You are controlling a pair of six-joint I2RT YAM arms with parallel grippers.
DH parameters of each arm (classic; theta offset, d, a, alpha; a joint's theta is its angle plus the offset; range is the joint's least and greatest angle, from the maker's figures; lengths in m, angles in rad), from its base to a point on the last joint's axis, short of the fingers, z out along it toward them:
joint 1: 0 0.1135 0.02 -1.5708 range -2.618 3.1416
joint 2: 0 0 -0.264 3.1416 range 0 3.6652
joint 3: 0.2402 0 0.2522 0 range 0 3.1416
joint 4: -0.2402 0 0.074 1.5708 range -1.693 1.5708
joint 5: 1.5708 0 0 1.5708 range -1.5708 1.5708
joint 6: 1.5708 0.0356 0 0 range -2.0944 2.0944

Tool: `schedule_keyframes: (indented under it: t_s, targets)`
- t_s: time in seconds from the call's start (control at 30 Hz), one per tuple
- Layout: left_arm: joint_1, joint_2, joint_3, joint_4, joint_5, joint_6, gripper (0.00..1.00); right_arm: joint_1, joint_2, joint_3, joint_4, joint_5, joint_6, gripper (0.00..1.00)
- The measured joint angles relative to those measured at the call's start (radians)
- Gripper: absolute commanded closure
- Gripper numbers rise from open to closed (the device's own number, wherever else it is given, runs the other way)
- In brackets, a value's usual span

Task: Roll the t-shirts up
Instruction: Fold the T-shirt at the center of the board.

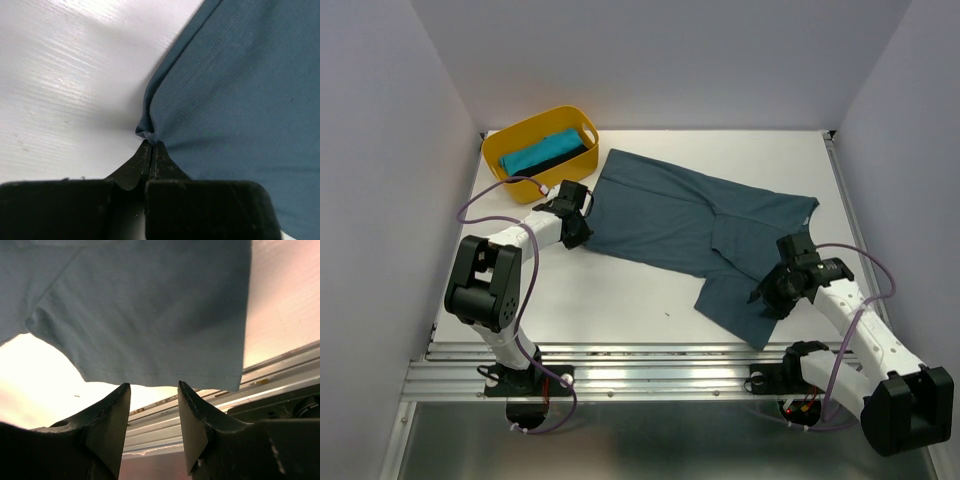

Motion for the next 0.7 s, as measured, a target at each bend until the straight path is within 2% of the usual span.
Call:
schedule_keyframes:
  t_s: [0.23,0.3,0.37,0.7]
  targets:
    - [0.000,0.000,0.000,0.000,0.000,-0.008,1.00,0.006,0.061,-0.054,-0.001,0.026,0.030,0.47]
    - [0.000,0.000,0.000,0.000,0.000,-0.010,1.00,0.006,0.072,-0.062,-0.006,0.037,0.032,0.37]
    - [0.000,0.000,0.000,0.000,0.000,-0.014,1.00,0.006,0.076,-0.062,-0.009,0.051,0.034,0.33]
    - [0.000,0.000,0.000,0.001,0.000,-0.020,1.00,0.006,0.063,-0.079,-0.030,0.079,0.035,0.32]
